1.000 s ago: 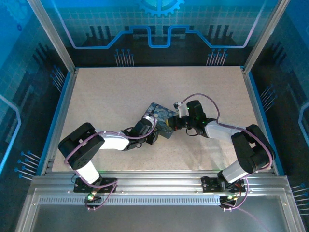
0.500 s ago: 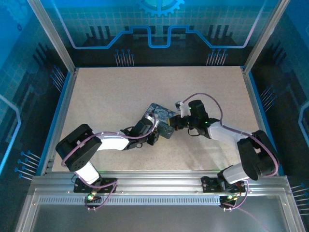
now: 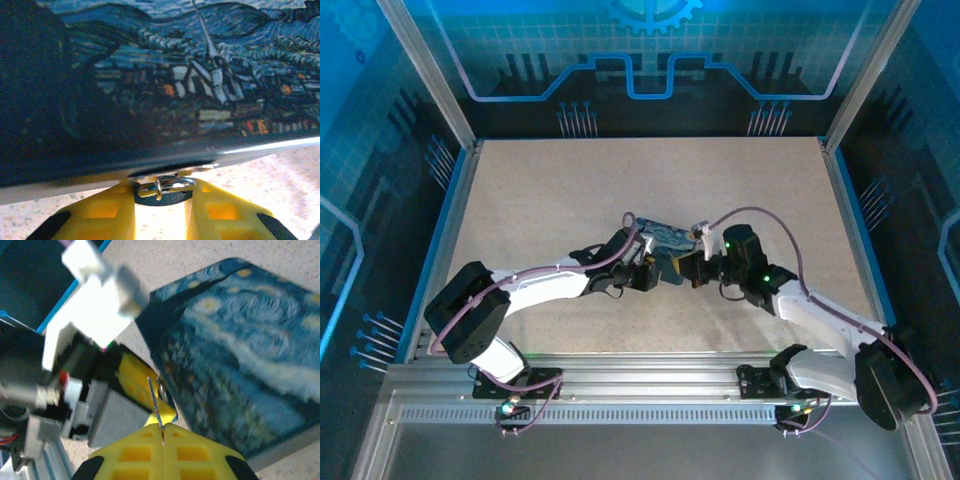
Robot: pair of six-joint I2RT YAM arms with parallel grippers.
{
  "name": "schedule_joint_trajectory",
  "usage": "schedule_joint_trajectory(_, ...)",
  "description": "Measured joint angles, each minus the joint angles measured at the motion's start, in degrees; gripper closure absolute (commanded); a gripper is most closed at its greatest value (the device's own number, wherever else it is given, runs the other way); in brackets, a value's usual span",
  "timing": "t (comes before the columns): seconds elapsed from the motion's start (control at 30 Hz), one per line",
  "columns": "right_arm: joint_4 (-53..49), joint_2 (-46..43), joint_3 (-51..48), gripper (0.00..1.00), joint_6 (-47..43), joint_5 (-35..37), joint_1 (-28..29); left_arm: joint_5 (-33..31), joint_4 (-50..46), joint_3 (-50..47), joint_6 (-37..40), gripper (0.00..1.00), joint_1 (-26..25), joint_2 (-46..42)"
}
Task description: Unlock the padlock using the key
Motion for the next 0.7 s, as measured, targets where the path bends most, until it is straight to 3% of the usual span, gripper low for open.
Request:
schedule_joint_trajectory(0.27, 1.7, -5.6, -8.0, 1.0, -0.2, 4.9, 4.0, 2.7, -4.8, 5.7, -6.7, 0.78, 0.0, 0.0)
schedule_joint_trajectory(0.7, 12.6, -3.3, -15.1, 1.0, -2.7, 12.9, 8.2, 4.4, -7.5, 7.8, -12.1, 0.79, 0.2, 0.8)
